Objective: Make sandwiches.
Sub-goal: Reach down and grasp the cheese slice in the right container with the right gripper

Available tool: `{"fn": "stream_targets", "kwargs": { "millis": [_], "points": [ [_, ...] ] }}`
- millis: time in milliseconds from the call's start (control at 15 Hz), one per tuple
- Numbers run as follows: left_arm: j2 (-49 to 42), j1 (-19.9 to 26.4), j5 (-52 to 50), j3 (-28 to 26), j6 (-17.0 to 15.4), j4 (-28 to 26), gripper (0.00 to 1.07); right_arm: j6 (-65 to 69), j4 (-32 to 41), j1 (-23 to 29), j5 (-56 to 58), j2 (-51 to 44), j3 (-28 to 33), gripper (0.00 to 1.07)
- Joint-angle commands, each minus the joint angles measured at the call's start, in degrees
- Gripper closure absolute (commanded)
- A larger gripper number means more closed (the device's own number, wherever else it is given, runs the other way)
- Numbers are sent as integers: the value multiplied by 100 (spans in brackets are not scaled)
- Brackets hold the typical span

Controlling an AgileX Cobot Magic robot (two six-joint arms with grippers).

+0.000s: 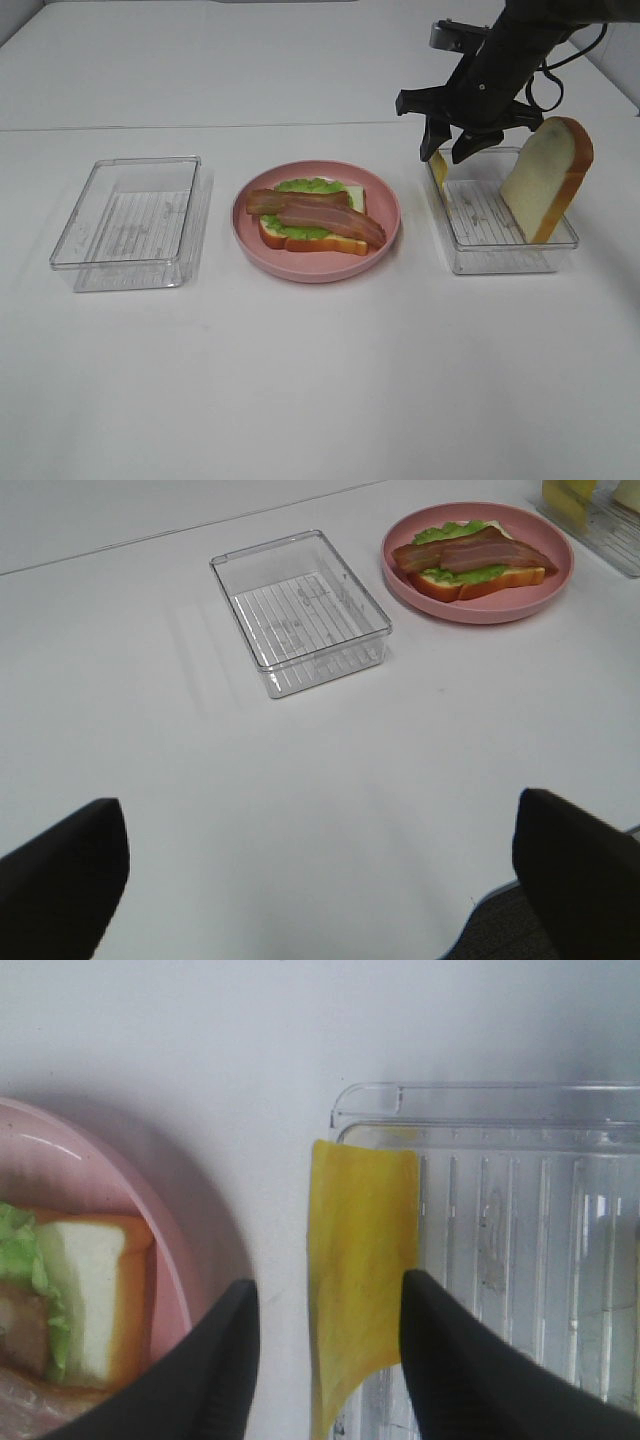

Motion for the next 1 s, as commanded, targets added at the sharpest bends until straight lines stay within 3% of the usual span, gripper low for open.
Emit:
{"fn": "stream_targets", "kwargs": {
  "millis": [67,800,867,933,1000],
  "points": [
    [-46,6,-46,6,-6,-23,7,-52,-34,-11,17,6,-23,65],
    [-46,6,-46,6,-6,-23,7,-17,-52,-11,17,155,-23,68],
    [-46,6,-46,6,-6,-23,7,-17,-57,-11,23,155,-23,94],
    [-46,6,-46,6,-6,-23,7,-17,-69,-11,34,149,-23,107],
    [-46,6,-46,6,-6,-23,7,-17,-69,-11,52,149,-23,107]
  ]
}}
